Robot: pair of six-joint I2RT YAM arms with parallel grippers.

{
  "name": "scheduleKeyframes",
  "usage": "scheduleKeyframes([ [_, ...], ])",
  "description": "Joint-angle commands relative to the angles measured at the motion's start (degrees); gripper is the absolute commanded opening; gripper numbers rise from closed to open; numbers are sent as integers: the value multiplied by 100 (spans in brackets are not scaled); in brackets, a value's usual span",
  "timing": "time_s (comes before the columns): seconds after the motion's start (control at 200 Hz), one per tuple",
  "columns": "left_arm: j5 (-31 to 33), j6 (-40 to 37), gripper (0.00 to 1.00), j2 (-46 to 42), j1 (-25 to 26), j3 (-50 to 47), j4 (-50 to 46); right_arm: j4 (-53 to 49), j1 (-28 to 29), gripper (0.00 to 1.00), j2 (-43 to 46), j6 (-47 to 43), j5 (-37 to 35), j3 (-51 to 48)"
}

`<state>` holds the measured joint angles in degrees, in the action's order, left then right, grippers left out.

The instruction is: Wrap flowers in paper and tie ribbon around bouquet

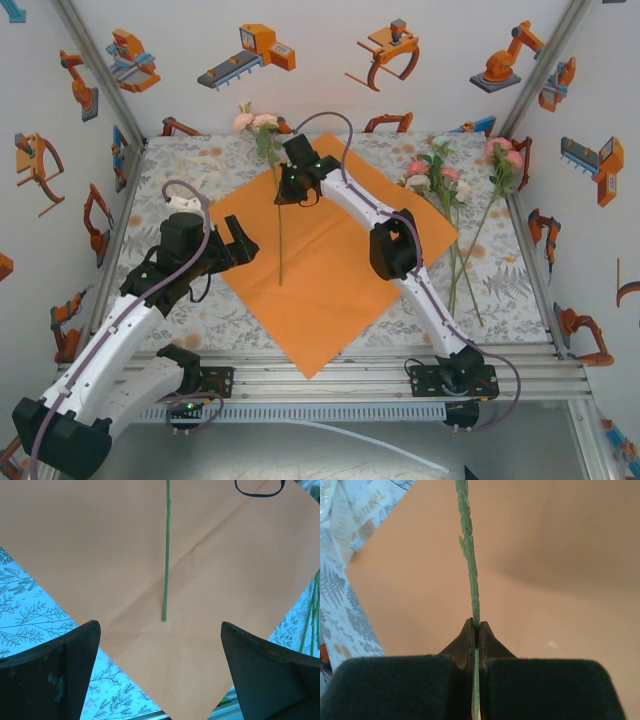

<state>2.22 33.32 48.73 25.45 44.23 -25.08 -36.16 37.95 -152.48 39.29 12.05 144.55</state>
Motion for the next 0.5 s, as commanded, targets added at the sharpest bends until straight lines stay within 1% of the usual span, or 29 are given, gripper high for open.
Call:
scheduleKeyframes([
  [0.0, -111, 137, 97, -34, -22, -64, 72, 164, -1, 4, 45, 67, -207, -239],
  [0.075, -117, 170, 97, -38, -23, -85, 106, 166, -7, 12, 111, -48, -257, -376],
  [0.15, -156, 175, 97, -12, -18, -90, 129, 18, -24, 23, 213, -169, -197, -310],
  [0.225, -196, 175, 97, 24, -22, -74, 155, -152, -66, 31, 442, -243, -212, -235],
  [0.23, -196, 170, 97, 27, -18, -73, 162, -178, -81, 33, 486, -256, -223, -246],
  [0.25, -204, 162, 97, 39, -21, -72, 177, -226, -100, 38, 605, -282, -252, -253],
  [0.285, -214, 157, 97, 60, -17, -57, 203, -290, -137, 43, 816, -356, -289, -304],
  [0.33, -226, 162, 98, 92, -16, -33, 226, -309, -194, 46, 1198, -476, -291, -474],
  [0.401, -393, 166, 97, 110, -16, -42, 391, -308, -326, 46, 1811, -734, -376, -916],
  [0.496, -1039, 190, 97, 146, 3, -143, 946, -287, -661, 46, 2805, -1253, -646, -1821],
])
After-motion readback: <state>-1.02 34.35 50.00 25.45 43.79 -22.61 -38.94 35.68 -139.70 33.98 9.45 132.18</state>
